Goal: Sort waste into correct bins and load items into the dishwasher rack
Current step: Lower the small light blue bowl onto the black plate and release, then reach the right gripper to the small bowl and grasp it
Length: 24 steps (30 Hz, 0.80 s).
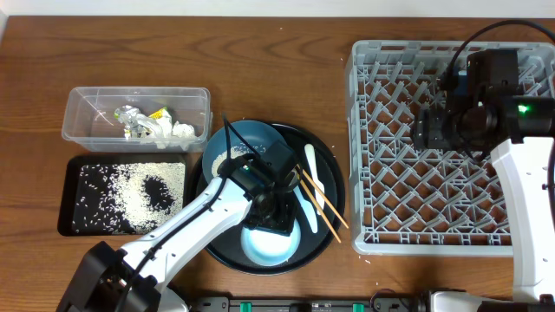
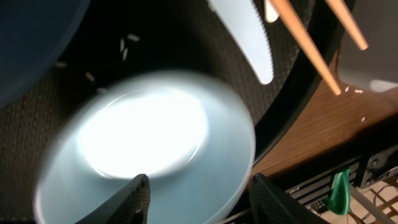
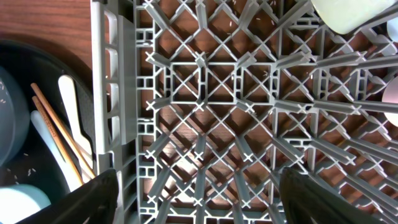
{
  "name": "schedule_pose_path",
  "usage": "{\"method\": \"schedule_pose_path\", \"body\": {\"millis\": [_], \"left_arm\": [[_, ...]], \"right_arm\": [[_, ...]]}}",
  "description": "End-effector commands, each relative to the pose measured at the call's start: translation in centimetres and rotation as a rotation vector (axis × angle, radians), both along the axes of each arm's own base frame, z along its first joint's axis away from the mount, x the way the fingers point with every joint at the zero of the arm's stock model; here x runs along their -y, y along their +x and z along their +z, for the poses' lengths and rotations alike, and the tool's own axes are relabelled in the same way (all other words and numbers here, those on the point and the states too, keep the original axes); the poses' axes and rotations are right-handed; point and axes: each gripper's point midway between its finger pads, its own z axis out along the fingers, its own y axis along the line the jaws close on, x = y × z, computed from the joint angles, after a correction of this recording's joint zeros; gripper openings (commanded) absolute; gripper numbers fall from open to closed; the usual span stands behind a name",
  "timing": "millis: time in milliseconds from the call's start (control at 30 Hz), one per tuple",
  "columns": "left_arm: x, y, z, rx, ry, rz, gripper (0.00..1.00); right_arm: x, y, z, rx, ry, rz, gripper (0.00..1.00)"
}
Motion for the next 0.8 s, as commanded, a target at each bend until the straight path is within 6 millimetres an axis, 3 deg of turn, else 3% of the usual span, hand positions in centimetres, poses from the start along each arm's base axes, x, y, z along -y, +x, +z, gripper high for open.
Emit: {"method": "schedule_pose_path", "body": {"millis": [0, 100, 200, 300, 500, 567, 767], "left_arm": [[-0.1, 0.8, 1.4, 0.034, -0.007, 0.016, 0.53], [-0.9, 1.9, 3.3, 0.086, -0.022, 0.054, 0.53], [-3.1, 3.4, 5.2, 0.172, -0.003, 0.123, 0.53], [-6.5, 4.6, 7.0, 0.261, 0.038, 0.223, 0.55], [-14.5, 5.6, 9.6, 0.369, 0.144, 0.479, 0.70], [-17.3, 5.7, 10.0, 0.384, 0.187, 0.580, 0.73], [-22.4, 5.7, 10.0, 0.362, 0.236, 0.799, 0.76]], "right_arm": [[0.1, -0.2, 0.2, 0.001, -0.003, -0.009, 0.84], [-0.6, -0.2, 0.2, 0.003, 0.027, 0.044, 0.87], [-2.5, -0.3, 0.5, 0.016, 0.099, 0.155, 0.88], [-4.4, -0.5, 0.9, 0.031, 0.165, 0.242, 0.88], [-9.4, -0.9, 1.5, 0.064, 0.204, 0.409, 0.90], [-11.8, -1.5, 1.6, 0.068, 0.208, 0.486, 0.93], [-17.9, -4.5, 1.1, 0.033, 0.215, 0.685, 0.96]]}}
